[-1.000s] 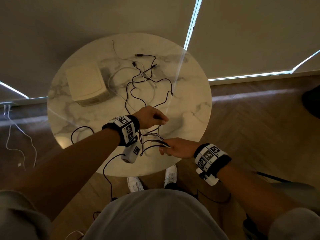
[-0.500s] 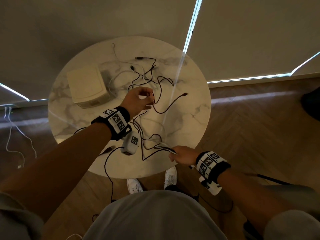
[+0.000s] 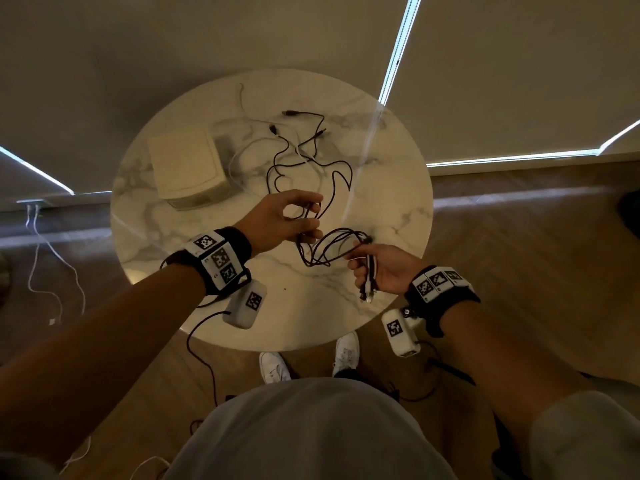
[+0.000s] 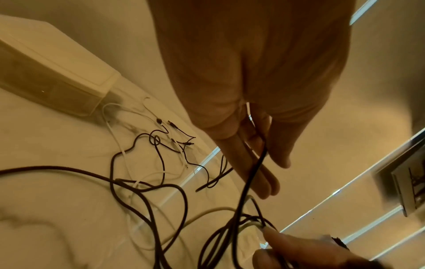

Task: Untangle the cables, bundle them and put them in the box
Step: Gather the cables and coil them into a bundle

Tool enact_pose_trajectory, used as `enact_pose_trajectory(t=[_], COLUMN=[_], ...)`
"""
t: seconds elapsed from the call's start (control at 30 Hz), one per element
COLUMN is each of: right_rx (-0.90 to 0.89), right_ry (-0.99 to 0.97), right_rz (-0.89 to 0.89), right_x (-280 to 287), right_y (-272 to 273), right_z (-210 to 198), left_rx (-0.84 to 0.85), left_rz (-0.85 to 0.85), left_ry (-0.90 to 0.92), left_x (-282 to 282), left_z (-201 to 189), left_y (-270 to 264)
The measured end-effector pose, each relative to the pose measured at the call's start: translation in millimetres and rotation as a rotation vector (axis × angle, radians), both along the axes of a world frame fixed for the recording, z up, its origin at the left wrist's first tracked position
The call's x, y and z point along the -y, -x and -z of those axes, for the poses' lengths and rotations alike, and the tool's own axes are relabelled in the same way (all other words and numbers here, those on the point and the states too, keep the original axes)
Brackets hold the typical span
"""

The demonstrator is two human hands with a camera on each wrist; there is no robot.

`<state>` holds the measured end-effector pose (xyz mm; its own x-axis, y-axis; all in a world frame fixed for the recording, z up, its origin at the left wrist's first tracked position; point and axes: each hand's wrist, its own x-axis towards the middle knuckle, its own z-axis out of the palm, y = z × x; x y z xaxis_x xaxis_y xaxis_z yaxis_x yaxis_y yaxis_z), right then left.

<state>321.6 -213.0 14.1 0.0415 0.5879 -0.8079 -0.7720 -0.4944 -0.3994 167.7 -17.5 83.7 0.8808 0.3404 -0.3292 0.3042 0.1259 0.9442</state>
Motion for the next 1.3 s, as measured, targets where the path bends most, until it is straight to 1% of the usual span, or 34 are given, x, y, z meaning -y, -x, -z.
enact_pose_trajectory(t=[0.1, 0.2, 0.3, 0.4, 0.43, 0.5, 0.57, 0.63, 0.67, 0.7, 0.73, 0.8, 0.87, 0.9, 0.97, 1.03, 1.07, 1.13, 1.2, 1.23, 1.3], right_rx=[-0.009, -0.016, 0.039, 0.127, 0.148, 0.144, 0.116, 0.103, 0.1, 0.095, 0.095, 0.108, 0.121, 0.131, 0.173, 0.222, 0.234, 0.245, 0.299, 0.355, 0.501], right_ry=[-0.008, 0.004, -0.06, -0.087, -0.094, -0.123, -0.153, -0.168, -0.173, -0.177, -0.18, -0.175, -0.173, -0.175, -0.186, -0.198, -0.201, -0.201, -0.188, -0.173, -0.12], right_rz=[-0.134, -0.244, -0.36, -0.483, -0.502, -0.443, -0.311, -0.229, -0.207, -0.191, -0.179, -0.18, -0.213, -0.232, -0.294, -0.399, -0.455, -0.552, -0.639, -0.688, -0.778], right_x=[-8.9, -14.0, -15.1, -17.8, -19.4, -22.6, -25.2, -26.5, -27.1, -27.7, -28.3, -29.7, -31.0, -31.6, -32.6, -33.1, -33.4, -33.6, -32.1, -30.7, -27.2], right_y=[3.8, 9.7, 14.9, 20.0, 21.9, 24.0, 22.8, 20.6, 19.8, 19.7, 20.0, 21.5, 23.7, 25.0, 27.9, 33.0, 36.0, 41.6, 44.6, 45.1, 44.0], right_z=[-6.6, -10.4, -10.5, -11.0, -12.7, -16.7, -19.0, -20.8, -21.4, -22.4, -23.5, -26.8, -31.2, -33.2, -38.2, -44.4, -46.8, -50.2, -51.9, -54.4, -61.2], left_rx=[-0.031, -0.018, 0.01, 0.029, 0.023, -0.032, -0.121, -0.2, -0.226, -0.226, -0.198, -0.109, -0.053, -0.063, -0.139, -0.202, -0.208, -0.139, -0.05, -0.04, -0.078], left_rz=[0.083, 0.095, 0.066, -0.014, -0.039, -0.054, -0.037, 0.017, 0.061, 0.124, 0.2, 0.343, 0.422, 0.437, 0.461, 0.481, 0.489, 0.523, 0.576, 0.606, 0.662], left_ry=[-0.089, -0.161, -0.2, -0.21, -0.26, -0.477, -0.787, -1.107, -1.222, -1.29, -1.316, -1.295, -1.26, -1.23, -1.146, -1.058, -1.035, -1.048, -1.11, -1.138, -1.177], left_x=[0.0, -2.0, -6.4, -14.9, -18.5, -26.4, -31.4, -32.4, -30.7, -28.8, -26.2, -22.0, -17.4, -15.1, -11.7, -9.7, -9.1, -6.8, -4.7, -3.8, -3.8], left_z=[1.7, -0.2, -1.0, -0.3, 0.5, 5.4, 14.5, 23.8, 26.4, 29.0, 30.4, 34.7, 39.9, 43.5, 49.2, 49.8, 49.1, 47.3, 46.1, 45.9, 45.6], left_y=[6.0, 9.8, 10.5, 8.9, 7.9, 7.8, 13.4, 22.7, 26.8, 30.4, 33.2, 37.0, 38.0, 37.0, 32.4, 27.3, 25.3, 22.2, 20.2, 19.3, 19.1])
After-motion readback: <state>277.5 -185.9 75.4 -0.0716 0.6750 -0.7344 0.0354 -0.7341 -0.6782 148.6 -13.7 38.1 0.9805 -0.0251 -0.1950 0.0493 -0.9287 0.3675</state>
